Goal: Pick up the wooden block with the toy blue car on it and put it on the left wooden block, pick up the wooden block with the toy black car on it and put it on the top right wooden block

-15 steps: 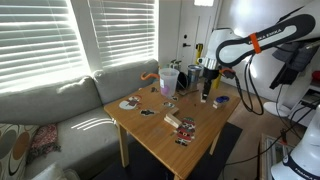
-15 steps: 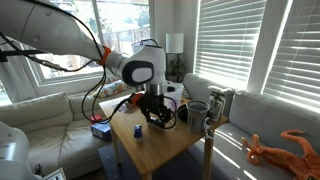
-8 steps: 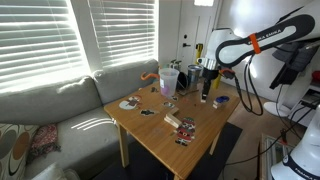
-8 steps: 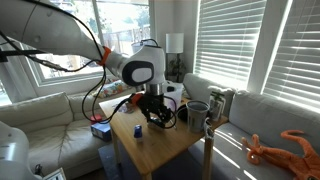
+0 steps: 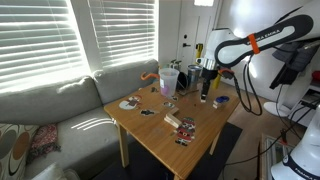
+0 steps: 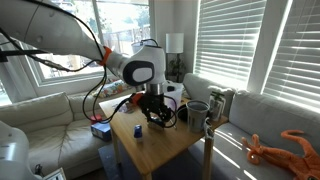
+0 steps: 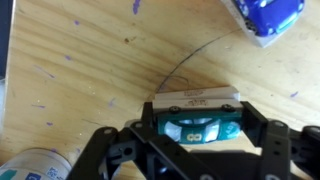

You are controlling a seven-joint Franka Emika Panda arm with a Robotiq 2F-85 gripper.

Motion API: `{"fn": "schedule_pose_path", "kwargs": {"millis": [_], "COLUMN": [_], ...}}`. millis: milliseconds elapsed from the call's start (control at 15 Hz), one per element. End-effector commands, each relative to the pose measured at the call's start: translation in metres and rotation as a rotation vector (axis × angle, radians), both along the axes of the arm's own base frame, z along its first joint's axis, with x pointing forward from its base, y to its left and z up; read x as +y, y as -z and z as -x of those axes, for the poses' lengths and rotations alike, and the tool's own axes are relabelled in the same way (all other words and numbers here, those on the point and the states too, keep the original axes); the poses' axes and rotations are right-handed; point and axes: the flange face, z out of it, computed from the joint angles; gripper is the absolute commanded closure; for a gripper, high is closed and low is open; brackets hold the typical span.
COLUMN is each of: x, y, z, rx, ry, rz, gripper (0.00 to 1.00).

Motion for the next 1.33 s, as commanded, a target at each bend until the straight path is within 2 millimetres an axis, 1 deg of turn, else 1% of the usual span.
{"fn": "schedule_pose_path", "kwargs": {"millis": [0, 67, 200, 533, 800, 1267], "x": [0.002, 0.002, 0.002, 0.001, -0.002, -0.016], "y": [0.001, 0.001, 0.001, 0.001, -0.007, -0.040], "z": [-0.006, -0.006, -0.006, -0.005, -0.002, 0.005], "rx": [0.006, 0.006, 0.007, 0.005, -0.004, -0.060], "ry": [0.003, 0.002, 0.001, 0.000, 0.001, 0.012], "rz": [0.018, 0.018, 0.018, 0.017, 0.010, 0.016], "gripper": [0.21, 0.04, 0.00, 0.00, 0.00, 0.00]}}
